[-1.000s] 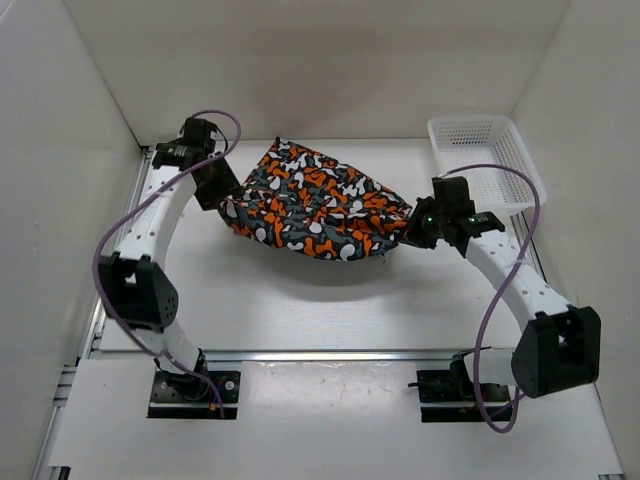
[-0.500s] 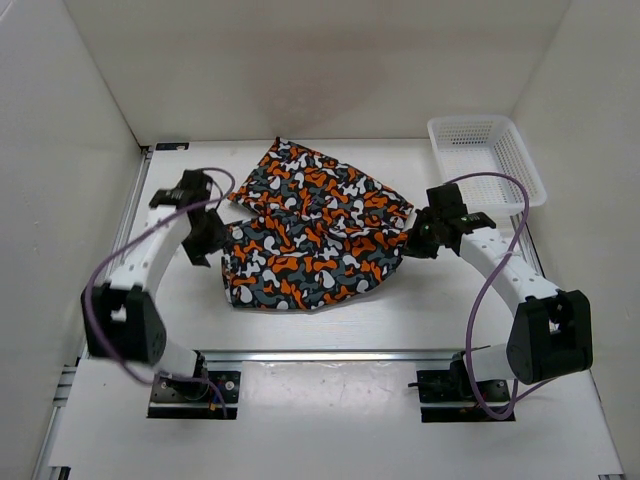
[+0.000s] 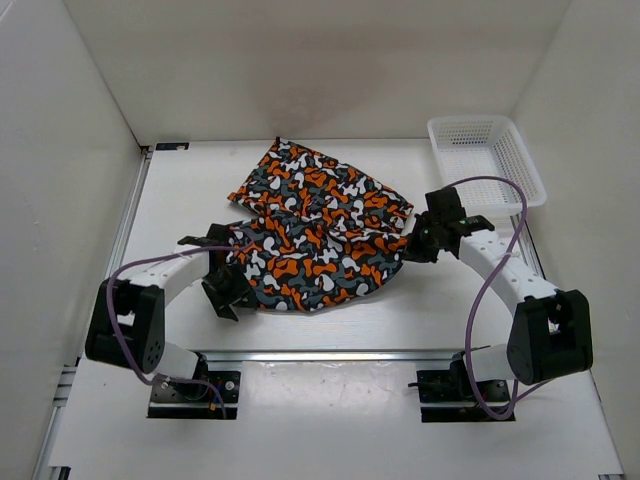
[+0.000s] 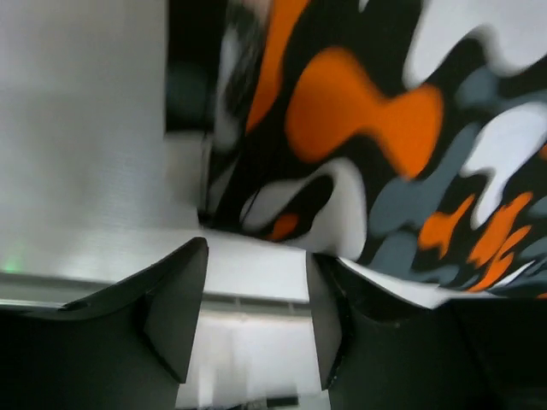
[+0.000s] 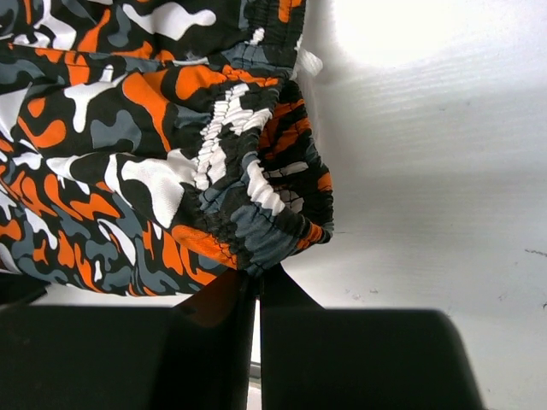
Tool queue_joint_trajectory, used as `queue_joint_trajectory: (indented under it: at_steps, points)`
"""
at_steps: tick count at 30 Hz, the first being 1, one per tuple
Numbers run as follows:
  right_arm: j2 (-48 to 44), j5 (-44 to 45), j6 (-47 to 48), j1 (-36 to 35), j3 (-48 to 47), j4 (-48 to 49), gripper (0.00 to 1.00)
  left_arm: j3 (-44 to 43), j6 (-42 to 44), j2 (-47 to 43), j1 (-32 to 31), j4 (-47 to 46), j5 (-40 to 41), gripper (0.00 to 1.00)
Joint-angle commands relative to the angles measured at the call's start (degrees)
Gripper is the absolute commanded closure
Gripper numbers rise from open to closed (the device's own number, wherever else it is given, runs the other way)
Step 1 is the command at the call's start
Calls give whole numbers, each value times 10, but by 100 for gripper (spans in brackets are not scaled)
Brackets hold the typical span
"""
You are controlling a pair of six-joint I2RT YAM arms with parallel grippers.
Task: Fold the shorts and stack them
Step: Fold the shorts
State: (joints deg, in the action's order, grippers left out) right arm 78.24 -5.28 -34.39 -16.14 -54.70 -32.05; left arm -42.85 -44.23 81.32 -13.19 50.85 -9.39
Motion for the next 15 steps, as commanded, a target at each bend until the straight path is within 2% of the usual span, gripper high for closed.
queue_joint_trajectory:
  at_steps: [1, 4, 7, 10, 15]
  points:
    - [-26, 1, 3, -2, 5, 4, 100, -49, 5, 15, -2, -49, 53, 40]
    - [-32, 1, 3, -2, -2, 4, 100, -105, 29, 47, 5, -23, 112, 88]
    - [-32, 1, 3, -2, -8, -1, 100, -183, 51, 77, 5, 25, 154, 90]
    - [-27, 1, 3, -2, -22, -1, 100, -268, 78, 118, 18, 25, 134, 90]
    - [27, 1, -8, -2, -51, 30, 100, -471, 102, 288, 26, 84, 145, 90]
